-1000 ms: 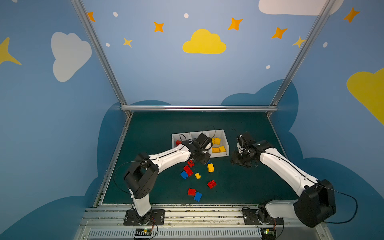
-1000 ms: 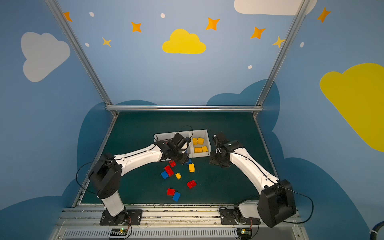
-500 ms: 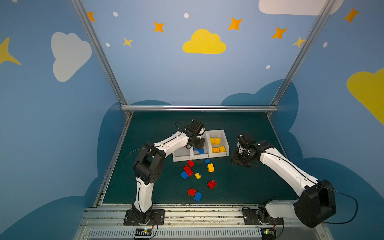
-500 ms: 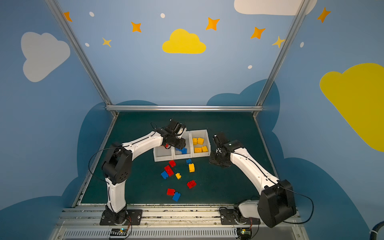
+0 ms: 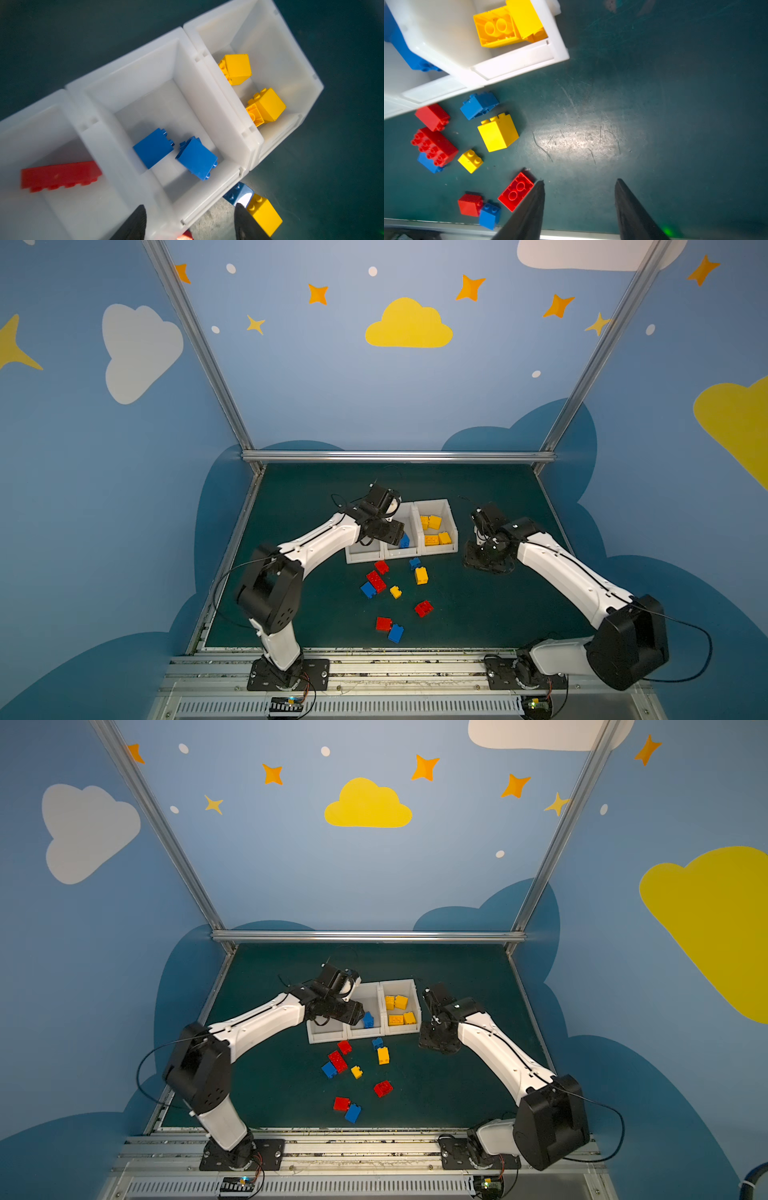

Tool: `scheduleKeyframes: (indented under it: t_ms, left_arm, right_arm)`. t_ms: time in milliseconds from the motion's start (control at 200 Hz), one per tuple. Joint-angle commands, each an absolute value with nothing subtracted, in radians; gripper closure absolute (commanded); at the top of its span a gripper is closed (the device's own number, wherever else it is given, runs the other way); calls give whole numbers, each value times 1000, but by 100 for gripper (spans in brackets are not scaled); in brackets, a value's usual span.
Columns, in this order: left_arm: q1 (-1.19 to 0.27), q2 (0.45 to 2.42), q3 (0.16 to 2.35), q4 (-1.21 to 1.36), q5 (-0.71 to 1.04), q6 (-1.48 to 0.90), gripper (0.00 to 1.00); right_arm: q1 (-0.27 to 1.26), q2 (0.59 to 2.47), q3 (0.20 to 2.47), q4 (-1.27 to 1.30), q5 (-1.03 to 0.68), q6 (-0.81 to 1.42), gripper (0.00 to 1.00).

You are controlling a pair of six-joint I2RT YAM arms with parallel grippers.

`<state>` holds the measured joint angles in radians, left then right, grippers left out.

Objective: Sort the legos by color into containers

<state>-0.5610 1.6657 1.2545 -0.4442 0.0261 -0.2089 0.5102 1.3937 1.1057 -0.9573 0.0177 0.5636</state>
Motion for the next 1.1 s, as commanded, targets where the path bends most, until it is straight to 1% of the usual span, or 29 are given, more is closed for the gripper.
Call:
scheduleKeyframes:
  t_ms: [0, 300, 471, 681, 806, 1091]
  left_arm:
    - [-515, 1535, 1142, -423, 2, -273, 30]
    - [-440, 1127, 838, -454, -121, -390, 13]
    - [-434, 929, 711, -437, -184, -454, 1]
    - [-431, 731, 635, -490, -230, -530, 1]
    - [-431, 640, 584, -498, -242, -568, 1]
    - [-431, 562, 543, -539, -236, -604, 1]
  right_arm:
    - [572, 1461, 1176, -1003, 52, 535, 45]
    - [762, 1675, 1360, -966, 16, 512, 44]
    - [870, 1805, 1479, -956, -19, 505, 45]
    - [957, 1974, 1629, -957, -67, 490, 45]
    - [978, 2053, 1697, -947, -94, 480, 46]
    - [994, 2207, 1867, -985, -102, 477, 50]
